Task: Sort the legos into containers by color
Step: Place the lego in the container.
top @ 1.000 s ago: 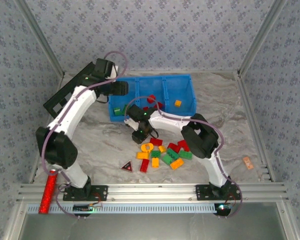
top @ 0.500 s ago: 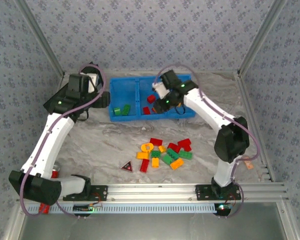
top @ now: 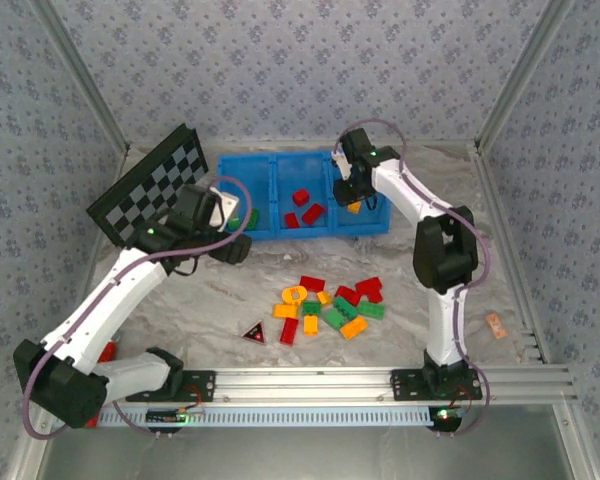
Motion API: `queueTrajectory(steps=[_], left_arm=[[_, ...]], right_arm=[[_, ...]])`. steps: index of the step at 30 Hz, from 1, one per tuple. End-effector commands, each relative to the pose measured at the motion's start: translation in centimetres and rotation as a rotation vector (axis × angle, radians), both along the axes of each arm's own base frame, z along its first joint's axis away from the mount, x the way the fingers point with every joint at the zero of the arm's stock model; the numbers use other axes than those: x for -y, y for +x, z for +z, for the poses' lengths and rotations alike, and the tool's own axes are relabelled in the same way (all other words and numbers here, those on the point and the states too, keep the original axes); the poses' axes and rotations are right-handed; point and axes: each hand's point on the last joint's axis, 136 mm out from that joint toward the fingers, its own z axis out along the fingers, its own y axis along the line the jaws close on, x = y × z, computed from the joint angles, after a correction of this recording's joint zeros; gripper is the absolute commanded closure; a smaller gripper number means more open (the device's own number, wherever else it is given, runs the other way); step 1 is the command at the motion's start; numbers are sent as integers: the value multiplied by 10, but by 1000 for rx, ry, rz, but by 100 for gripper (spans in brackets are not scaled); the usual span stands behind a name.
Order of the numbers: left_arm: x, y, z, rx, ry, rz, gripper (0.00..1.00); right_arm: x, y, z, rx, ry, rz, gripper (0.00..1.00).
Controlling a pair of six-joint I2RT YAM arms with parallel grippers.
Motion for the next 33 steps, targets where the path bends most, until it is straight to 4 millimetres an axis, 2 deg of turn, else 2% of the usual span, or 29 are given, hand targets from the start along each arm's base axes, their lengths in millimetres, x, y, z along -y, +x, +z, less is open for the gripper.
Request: queueTrajectory(steps=[1,4,7,12,16,23,30,33], left_arm=[[11,-14,-12,-53,-15,-30,6],[20,-16,-20,-76,-17,-44,6],[36,-24,-35,-122,-25,-110,7],[62,-44,-78,-251,93,-277,10],[81,-49,-101,-253,174,-366,10],[118,-59,-116,-254,177,-524,10],[128,-64,-140,-299,239,-580,9],[138,-55,-144,-278,233,-585,9]], right_arm=[[1,7,-21,-35,-25,-30,58],[1,7,-27,-48,-22,-38,55],[1,6,-25,-49,-8,-46,52],[-1,4,-8,-31,30,-48,45],[-2,-1,3,-29,49,-47,41],[-1,-1,21,0,58,-43,40],[6,-7,59,54,82,-58,39],[12,-16,72,67,81,-74,37]])
